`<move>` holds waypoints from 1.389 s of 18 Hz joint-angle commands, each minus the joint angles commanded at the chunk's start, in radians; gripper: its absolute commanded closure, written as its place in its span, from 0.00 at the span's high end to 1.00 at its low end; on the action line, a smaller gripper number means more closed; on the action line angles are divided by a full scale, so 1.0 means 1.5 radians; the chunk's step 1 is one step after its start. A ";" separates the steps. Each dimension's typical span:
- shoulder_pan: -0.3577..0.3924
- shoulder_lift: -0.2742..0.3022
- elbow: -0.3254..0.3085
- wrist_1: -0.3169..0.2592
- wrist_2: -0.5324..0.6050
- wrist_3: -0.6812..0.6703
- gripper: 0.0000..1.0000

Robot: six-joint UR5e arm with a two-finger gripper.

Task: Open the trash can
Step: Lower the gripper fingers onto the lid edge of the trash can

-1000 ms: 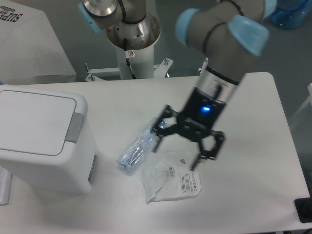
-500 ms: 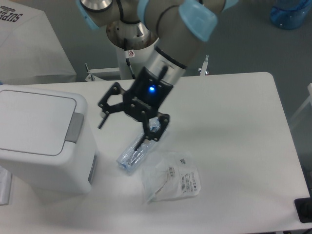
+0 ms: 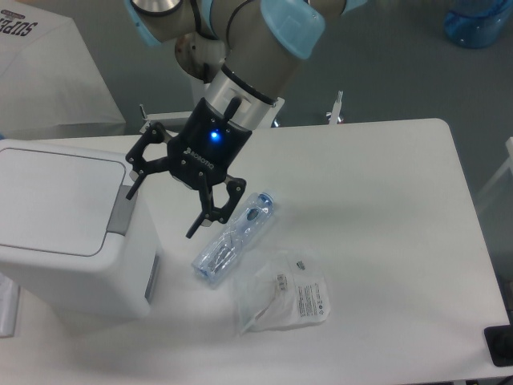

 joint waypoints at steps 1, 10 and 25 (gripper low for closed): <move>-0.003 0.000 -0.005 0.005 0.001 0.000 1.00; -0.009 0.001 -0.040 0.040 0.005 0.001 1.00; -0.009 -0.001 -0.054 0.058 0.010 0.002 1.00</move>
